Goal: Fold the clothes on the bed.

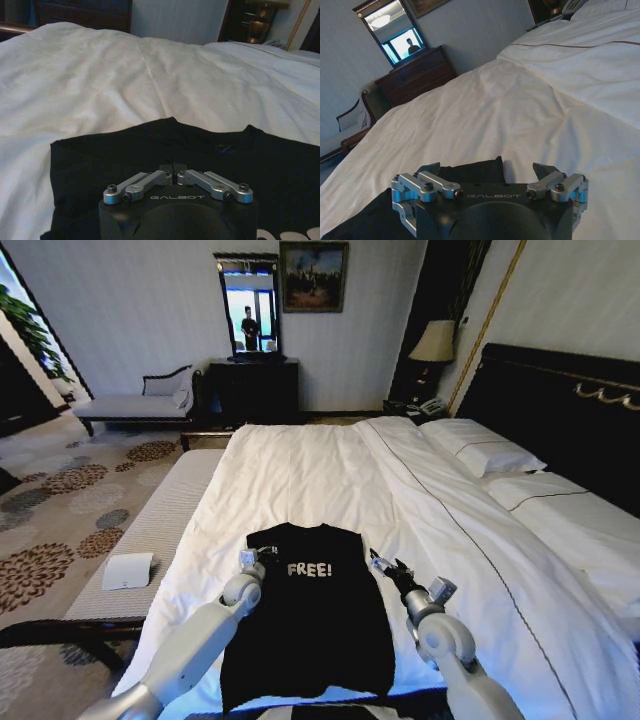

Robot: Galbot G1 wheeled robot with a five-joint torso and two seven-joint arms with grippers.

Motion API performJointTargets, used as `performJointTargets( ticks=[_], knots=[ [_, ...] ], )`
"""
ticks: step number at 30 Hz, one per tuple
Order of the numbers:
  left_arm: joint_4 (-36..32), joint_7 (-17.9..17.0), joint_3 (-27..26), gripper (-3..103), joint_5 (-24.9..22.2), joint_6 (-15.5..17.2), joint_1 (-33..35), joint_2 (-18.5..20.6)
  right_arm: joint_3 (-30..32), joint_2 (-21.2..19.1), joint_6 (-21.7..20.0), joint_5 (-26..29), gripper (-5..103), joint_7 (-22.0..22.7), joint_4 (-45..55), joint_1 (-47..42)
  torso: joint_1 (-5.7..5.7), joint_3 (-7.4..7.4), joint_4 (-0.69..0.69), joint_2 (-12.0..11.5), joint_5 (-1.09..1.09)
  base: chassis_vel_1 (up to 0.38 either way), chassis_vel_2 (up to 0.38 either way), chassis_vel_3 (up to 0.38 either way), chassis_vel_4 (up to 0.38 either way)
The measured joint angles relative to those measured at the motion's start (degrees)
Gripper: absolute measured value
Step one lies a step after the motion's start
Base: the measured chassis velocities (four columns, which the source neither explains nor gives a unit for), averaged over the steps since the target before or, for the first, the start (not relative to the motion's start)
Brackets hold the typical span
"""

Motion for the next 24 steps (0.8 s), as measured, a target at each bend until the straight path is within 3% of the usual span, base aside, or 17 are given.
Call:
performJointTargets(
  ticks=[7, 12, 13, 14, 16, 23, 24],
  knots=[
    [-2.9, 0.3, -0.3, 17, -0.4, 0.6, 1.4, 0.3, 0.0, 0.2, 0.0, 0.0, 100, 0.0, 0.1, -0.2, -0.01, 0.00, 0.00, 0.0, 0.00, 0.000, 0.000, 0.000, 0.000],
    [-6.4, 0.6, -1.5, 39, -0.8, 0.7, 3.1, 0.7, -0.2, 0.2, 0.0, -0.1, 100, 0.1, 0.2, 0.0, -0.01, 0.00, 0.00, 0.0, 0.00, 0.000, 0.000, 0.000, 0.000],
    [-7.3, 0.7, -2.2, 39, -0.8, 0.7, 3.9, 0.9, -0.2, 0.1, 0.0, -0.1, 100, 0.1, 0.3, 0.0, -0.01, 0.00, -0.01, 0.0, 0.00, 0.000, 0.000, 0.000, 0.000],
    [-8.6, 0.7, -3.6, 49, -0.8, 0.7, 5.3, 1.2, -0.2, 0.1, 0.0, -0.1, 100, 0.1, 0.4, 0.0, -0.01, 0.00, 0.00, 0.0, -0.01, 0.000, 0.000, 0.000, 0.000],
    [-9.5, 0.7, -4.6, 49, -0.8, 0.6, 6.2, 1.4, -0.2, 0.1, 0.0, -0.1, 100, 0.1, 0.5, -0.1, -0.01, 0.00, -0.01, 0.0, 0.00, 0.000, 0.000, 0.000, 0.000],
    [-14.7, 1.6, -13.2, 82, -4.1, -0.7, 14.4, 2.4, -0.2, 0.4, 0.1, -0.5, 100, -0.1, 0.6, -0.9, -0.01, -0.01, 0.01, 0.0, 0.00, 0.000, 0.000, 0.000, 0.000],
    [-14.7, 1.6, -13.2, 82, -4.1, -0.7, 14.4, 2.4, -0.2, 0.4, 0.1, -0.5, 100, -0.1, 0.6, -0.9, -0.01, -0.01, 0.01, 0.0, 0.00, 0.000, 0.000, 0.000, 0.000]
  ],
)
